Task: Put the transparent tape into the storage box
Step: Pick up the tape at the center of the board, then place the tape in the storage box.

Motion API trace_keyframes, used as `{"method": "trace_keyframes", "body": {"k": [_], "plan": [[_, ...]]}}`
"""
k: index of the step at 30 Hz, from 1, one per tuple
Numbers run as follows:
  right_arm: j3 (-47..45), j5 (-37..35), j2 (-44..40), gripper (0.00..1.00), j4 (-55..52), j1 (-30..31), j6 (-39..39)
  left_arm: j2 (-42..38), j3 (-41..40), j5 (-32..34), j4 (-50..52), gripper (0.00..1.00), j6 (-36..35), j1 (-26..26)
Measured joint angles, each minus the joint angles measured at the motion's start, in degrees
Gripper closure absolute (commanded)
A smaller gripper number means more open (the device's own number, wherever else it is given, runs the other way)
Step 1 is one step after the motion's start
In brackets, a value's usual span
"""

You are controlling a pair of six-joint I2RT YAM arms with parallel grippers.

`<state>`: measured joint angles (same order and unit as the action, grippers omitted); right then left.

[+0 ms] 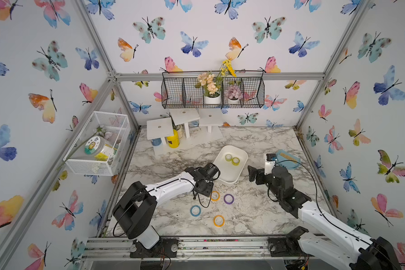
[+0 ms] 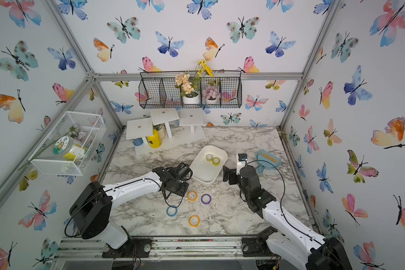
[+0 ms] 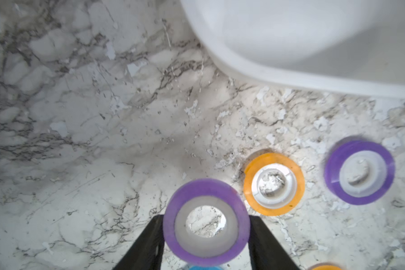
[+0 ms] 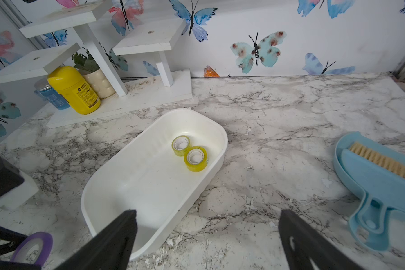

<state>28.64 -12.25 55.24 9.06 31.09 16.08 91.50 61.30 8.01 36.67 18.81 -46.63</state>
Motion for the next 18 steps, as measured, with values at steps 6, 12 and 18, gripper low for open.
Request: {"method": "trace_keyframes", "body": {"k": [6,12,18], "plan": [[0.0,-0.7,0.0,0.0,0.0,0.0,0.0,0.4,8.3,0.5,3.4,0.45,-1.2,0.0],[0.0,-2.3,0.0,0.0,0.0,0.0,0.6,6.1,20.6,0.7,4.3,0.45,-3.2,-0.1],[-0.7,-5.9,-2.6,0.0,-0.7,0.0,1.6,14.9,29.6,0.8,4.2,0.45,-4.5,-0.3]]}}
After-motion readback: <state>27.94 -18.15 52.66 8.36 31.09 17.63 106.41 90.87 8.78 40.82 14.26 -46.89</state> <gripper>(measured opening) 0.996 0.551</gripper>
